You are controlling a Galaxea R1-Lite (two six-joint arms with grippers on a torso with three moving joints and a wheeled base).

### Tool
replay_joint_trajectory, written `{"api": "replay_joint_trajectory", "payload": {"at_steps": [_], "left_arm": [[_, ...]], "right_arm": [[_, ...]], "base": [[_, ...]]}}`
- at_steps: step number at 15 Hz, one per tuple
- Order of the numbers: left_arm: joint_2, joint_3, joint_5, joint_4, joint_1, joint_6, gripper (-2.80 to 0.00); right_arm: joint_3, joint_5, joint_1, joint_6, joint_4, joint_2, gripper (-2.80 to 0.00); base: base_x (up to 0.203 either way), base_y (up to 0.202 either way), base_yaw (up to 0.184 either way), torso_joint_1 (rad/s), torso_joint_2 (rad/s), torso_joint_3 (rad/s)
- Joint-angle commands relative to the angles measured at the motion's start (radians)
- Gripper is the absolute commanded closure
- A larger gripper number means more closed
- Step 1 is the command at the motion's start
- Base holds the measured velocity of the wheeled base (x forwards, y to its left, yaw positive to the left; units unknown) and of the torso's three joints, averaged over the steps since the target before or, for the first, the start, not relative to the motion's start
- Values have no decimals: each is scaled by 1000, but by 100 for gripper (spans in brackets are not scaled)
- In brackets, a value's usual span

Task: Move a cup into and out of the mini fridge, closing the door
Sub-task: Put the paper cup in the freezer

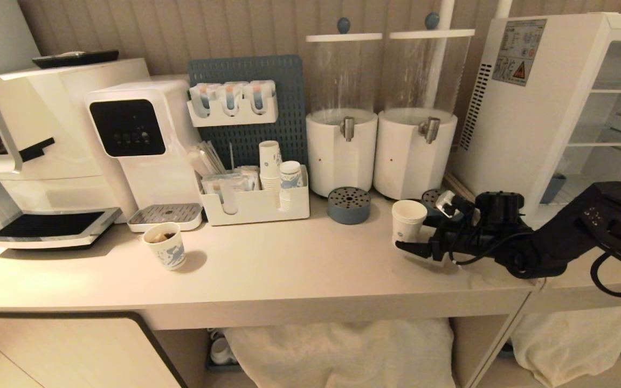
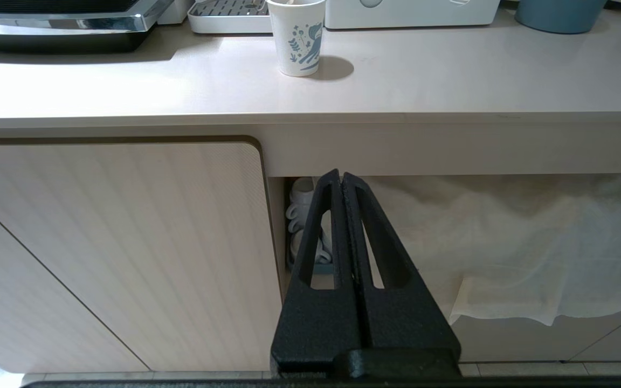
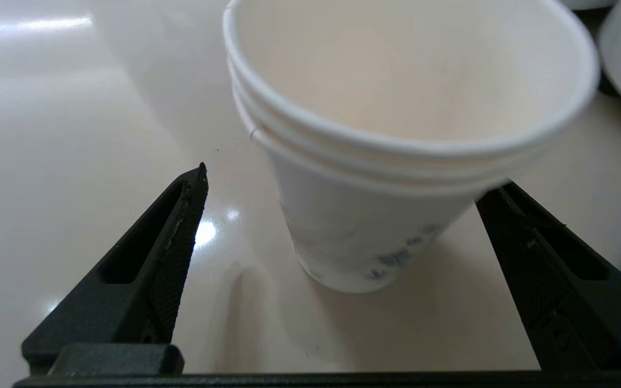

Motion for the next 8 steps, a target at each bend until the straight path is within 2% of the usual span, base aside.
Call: {"api": "replay_joint_trajectory", "payload": {"at_steps": [1,7,8], "left_arm": [[0,0,0,1,0,-1,0],[0,3,0,-4,0,-2,0],[0,3,0,-4,0,-2,0]], "right_arm": [[-34,4,4,-4,14,10,-280],[-83,3,9,-5,47,29,-280],[-79,3,9,-5,49,29,0]], "base": [[0,0,0,0,0,0],[0,0,0,0,0,0],[0,0,0,0,0,0]]}}
